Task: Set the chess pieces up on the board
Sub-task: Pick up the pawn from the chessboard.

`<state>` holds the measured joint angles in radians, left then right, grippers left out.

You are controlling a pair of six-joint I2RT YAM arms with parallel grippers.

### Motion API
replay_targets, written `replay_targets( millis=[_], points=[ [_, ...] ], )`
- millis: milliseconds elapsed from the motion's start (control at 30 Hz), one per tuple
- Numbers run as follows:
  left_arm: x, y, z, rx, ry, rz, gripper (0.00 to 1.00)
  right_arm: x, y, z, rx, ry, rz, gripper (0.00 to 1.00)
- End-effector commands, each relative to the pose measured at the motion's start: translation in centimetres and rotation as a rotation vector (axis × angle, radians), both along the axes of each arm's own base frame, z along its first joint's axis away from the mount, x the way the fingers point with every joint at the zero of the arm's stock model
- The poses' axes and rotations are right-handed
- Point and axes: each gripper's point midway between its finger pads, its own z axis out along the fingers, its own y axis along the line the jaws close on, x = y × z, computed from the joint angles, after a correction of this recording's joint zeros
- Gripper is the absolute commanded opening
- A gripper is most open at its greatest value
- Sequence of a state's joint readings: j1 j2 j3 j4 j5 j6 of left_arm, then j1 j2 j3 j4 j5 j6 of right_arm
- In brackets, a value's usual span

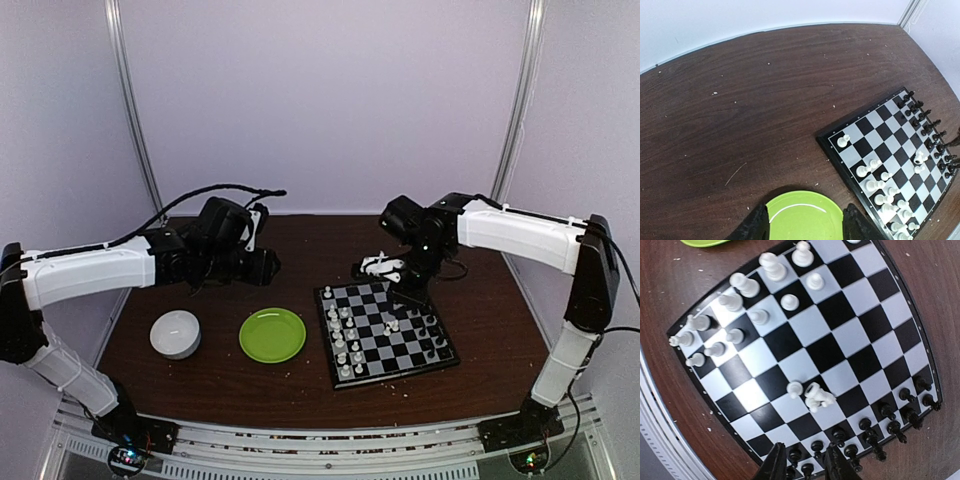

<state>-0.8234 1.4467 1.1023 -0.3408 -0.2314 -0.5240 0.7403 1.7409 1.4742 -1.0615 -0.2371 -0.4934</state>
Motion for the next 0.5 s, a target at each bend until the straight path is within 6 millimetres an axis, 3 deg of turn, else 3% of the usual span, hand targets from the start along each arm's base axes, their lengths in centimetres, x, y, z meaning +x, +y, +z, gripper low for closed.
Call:
replay_targets(
  millis=[0,467],
  points=[
    [0.7,-0.9,0.9,-0.021,-0.019,-0.018,0.51,2.4,-1.9,-1.4,-0.029,-0.002,-0.085,0.28],
    [0.7,-1.0,0.4,-0.015,-0.011,-0.022,0.51,3.3,-1.8,-5.7,-0.078,0.074,-0.115,0.28]
  ],
)
